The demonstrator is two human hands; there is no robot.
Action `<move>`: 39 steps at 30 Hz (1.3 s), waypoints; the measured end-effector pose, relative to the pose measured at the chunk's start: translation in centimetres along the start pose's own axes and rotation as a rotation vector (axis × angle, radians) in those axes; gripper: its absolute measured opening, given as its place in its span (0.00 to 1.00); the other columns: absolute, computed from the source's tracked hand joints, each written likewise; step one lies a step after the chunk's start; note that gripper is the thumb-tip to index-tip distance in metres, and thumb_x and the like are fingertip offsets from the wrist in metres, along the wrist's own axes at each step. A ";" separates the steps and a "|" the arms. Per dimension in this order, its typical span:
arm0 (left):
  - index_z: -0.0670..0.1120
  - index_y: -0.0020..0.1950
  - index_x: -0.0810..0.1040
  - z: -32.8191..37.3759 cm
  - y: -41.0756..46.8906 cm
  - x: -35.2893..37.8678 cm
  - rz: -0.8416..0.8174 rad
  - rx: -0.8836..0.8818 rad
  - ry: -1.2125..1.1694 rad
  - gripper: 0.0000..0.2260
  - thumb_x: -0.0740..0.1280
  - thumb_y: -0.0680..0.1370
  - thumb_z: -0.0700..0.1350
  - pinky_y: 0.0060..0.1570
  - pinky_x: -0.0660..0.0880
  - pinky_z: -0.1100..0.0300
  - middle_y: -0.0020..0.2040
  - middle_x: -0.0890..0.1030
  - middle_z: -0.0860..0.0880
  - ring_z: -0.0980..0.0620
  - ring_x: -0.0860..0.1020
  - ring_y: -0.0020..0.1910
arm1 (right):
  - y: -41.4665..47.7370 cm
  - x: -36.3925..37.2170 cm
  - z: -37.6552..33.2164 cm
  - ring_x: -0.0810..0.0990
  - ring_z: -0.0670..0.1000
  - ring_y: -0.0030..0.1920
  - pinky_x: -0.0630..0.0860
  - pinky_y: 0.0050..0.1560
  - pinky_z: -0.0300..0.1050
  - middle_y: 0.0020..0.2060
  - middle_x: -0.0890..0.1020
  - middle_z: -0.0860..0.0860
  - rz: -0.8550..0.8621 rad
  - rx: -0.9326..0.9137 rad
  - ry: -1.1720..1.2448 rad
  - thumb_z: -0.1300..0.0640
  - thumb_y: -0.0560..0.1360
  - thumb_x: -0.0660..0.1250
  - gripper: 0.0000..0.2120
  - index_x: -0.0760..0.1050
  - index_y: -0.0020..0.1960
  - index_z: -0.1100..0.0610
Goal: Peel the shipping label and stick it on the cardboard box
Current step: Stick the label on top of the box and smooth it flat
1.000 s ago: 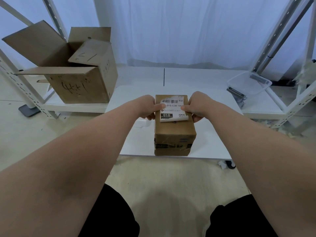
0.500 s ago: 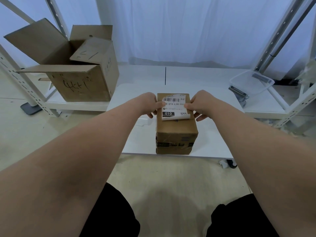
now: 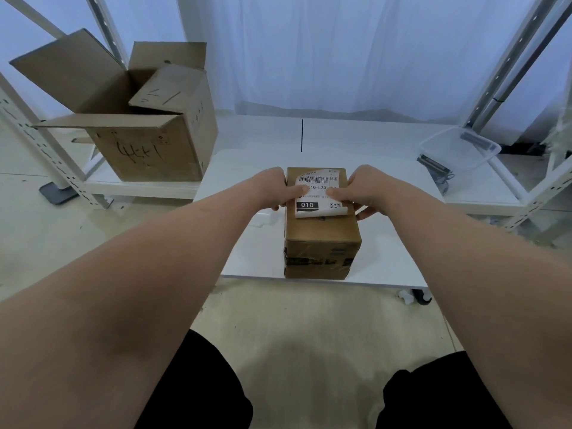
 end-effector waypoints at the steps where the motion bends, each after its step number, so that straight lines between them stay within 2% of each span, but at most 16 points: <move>1: 0.40 0.60 0.71 0.2 0.1 0.4 -0.009 -0.014 0.011 0.26 0.63 0.76 0.61 0.37 0.73 0.62 0.51 0.80 0.45 0.48 0.79 0.44 | -0.1 0.2 -0.2 0.79 0.55 0.46 0.80 0.45 0.50 0.52 0.80 0.58 -0.001 -0.010 -0.023 0.50 0.76 0.67 0.21 0.72 0.62 0.63; 3: 0.42 0.59 0.69 0.6 0.1 0.6 -0.036 -0.034 -0.019 0.25 0.64 0.75 0.62 0.41 0.77 0.60 0.51 0.79 0.45 0.48 0.80 0.46 | 0.1 0.3 -0.3 0.79 0.55 0.45 0.80 0.45 0.50 0.51 0.80 0.58 0.002 -0.012 -0.028 0.50 0.76 0.66 0.21 0.72 0.62 0.63; 5: 0.41 0.59 0.71 0.7 -0.1 0.3 -0.075 -0.027 -0.087 0.21 0.63 0.77 0.57 0.45 0.77 0.59 0.50 0.80 0.47 0.49 0.81 0.45 | 0.3 0.0 0.0 0.79 0.55 0.45 0.80 0.44 0.51 0.52 0.81 0.59 0.006 0.008 0.021 0.53 0.77 0.65 0.18 0.72 0.61 0.65; 8: 0.45 0.56 0.70 0.5 -0.6 -0.6 -0.082 0.002 -0.148 0.10 0.59 0.81 0.50 0.32 0.72 0.63 0.42 0.78 0.52 0.57 0.76 0.37 | 0.5 -0.4 0.4 0.80 0.56 0.45 0.80 0.42 0.50 0.55 0.81 0.61 0.017 0.014 0.021 0.55 0.78 0.63 0.17 0.72 0.61 0.66; 12: 0.41 0.61 0.72 0.1 -0.7 -0.4 -0.040 0.021 -0.134 0.16 0.60 0.81 0.52 0.34 0.70 0.69 0.52 0.80 0.46 0.52 0.77 0.40 | 0.3 0.0 0.0 0.80 0.55 0.48 0.80 0.46 0.51 0.54 0.80 0.59 -0.016 -0.026 -0.068 0.48 0.75 0.67 0.20 0.73 0.60 0.61; 15: 0.42 0.63 0.71 0.0 -0.7 -0.1 -0.036 0.049 -0.143 0.19 0.63 0.79 0.54 0.40 0.73 0.66 0.51 0.78 0.45 0.52 0.76 0.42 | 0.4 0.5 -0.4 0.77 0.55 0.52 0.79 0.54 0.53 0.52 0.78 0.56 -0.051 -0.045 -0.132 0.43 0.72 0.68 0.24 0.71 0.63 0.56; 19: 0.42 0.67 0.69 -0.2 -0.5 0.0 -0.056 0.025 -0.186 0.25 0.66 0.76 0.55 0.40 0.74 0.65 0.53 0.75 0.48 0.50 0.75 0.47 | 1.2 0.0 0.5 0.80 0.55 0.51 0.79 0.54 0.52 0.54 0.81 0.57 -0.025 -0.014 0.011 0.50 0.77 0.65 0.19 0.73 0.62 0.63; 21: 0.44 0.70 0.66 -0.2 -0.3 -0.1 -0.051 0.002 -0.190 0.29 0.67 0.75 0.57 0.36 0.71 0.66 0.54 0.74 0.50 0.53 0.75 0.44 | 1.4 -0.4 1.1 0.80 0.53 0.47 0.79 0.54 0.51 0.53 0.81 0.56 -0.020 -0.006 0.064 0.53 0.79 0.62 0.17 0.74 0.61 0.63; 23: 0.46 0.72 0.64 -0.3 -0.1 -0.1 -0.038 -0.007 -0.188 0.31 0.67 0.74 0.59 0.34 0.68 0.66 0.56 0.74 0.51 0.56 0.75 0.41 | 1.3 -0.4 1.3 0.79 0.53 0.49 0.78 0.55 0.51 0.54 0.81 0.56 0.002 -0.027 0.043 0.53 0.79 0.61 0.17 0.73 0.62 0.63; 24: 0.47 0.72 0.63 -0.3 -0.1 -0.1 -0.033 -0.007 -0.195 0.32 0.68 0.74 0.59 0.36 0.69 0.65 0.57 0.75 0.51 0.55 0.75 0.42 | 1.2 -0.3 1.2 0.78 0.54 0.52 0.77 0.56 0.51 0.56 0.80 0.56 0.015 -0.057 0.022 0.52 0.79 0.62 0.18 0.72 0.63 0.63; 26: 0.47 0.74 0.61 -0.5 0.2 -0.1 -0.022 -0.003 -0.215 0.34 0.69 0.73 0.58 0.48 0.69 0.63 0.63 0.75 0.47 0.50 0.75 0.53 | 0.8 0.2 0.6 0.75 0.54 0.58 0.74 0.56 0.47 0.58 0.77 0.54 -0.008 -0.138 0.021 0.52 0.77 0.66 0.22 0.68 0.67 0.60; 29: 0.47 0.77 0.54 -0.6 0.5 -0.1 -0.006 0.001 -0.220 0.40 0.71 0.72 0.57 0.64 0.66 0.54 0.73 0.65 0.45 0.44 0.66 0.70 | 0.8 0.9 0.5 0.70 0.52 0.62 0.69 0.54 0.43 0.58 0.72 0.51 -0.120 -0.134 0.127 0.51 0.72 0.72 0.37 0.56 0.73 0.58; 31: 0.47 0.77 0.53 -0.6 0.7 0.0 -0.006 -0.001 -0.236 0.41 0.72 0.72 0.56 0.67 0.65 0.52 0.75 0.62 0.45 0.44 0.64 0.72 | 1.3 1.0 0.8 0.67 0.52 0.64 0.68 0.58 0.45 0.61 0.68 0.50 -0.147 -0.097 0.200 0.49 0.69 0.74 0.50 0.43 0.77 0.56; 33: 0.47 0.77 0.53 -0.7 0.9 0.0 -0.026 -0.004 -0.280 0.41 0.72 0.72 0.54 0.63 0.65 0.56 0.74 0.64 0.46 0.46 0.67 0.69 | 1.7 1.1 1.1 0.66 0.51 0.63 0.67 0.60 0.46 0.63 0.65 0.48 -0.149 -0.097 0.220 0.49 0.69 0.74 0.53 0.37 0.77 0.52; 37: 0.46 0.77 0.54 -0.6 1.2 0.0 -0.047 0.006 -0.366 0.40 0.73 0.72 0.51 0.54 0.65 0.61 0.72 0.67 0.47 0.52 0.68 0.57 | 2.4 0.9 1.3 0.78 0.49 0.48 0.77 0.43 0.41 0.59 0.72 0.50 -0.097 -0.085 0.369 0.56 0.74 0.70 0.37 0.52 0.75 0.48; 39: 0.47 0.77 0.54 -0.6 1.3 0.0 -0.045 0.004 -0.365 0.39 0.73 0.72 0.51 0.54 0.65 0.61 0.72 0.67 0.47 0.50 0.69 0.59 | 2.8 0.7 1.6 0.79 0.50 0.48 0.79 0.48 0.47 0.62 0.75 0.53 -0.051 -0.069 0.423 0.58 0.76 0.67 0.30 0.58 0.73 0.47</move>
Point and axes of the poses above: each hand's wrist, its own y-axis towards the middle knuckle, its own x-axis out of the palm, z = x × y, the point moved 1 cm from there along y, towards the middle knuckle
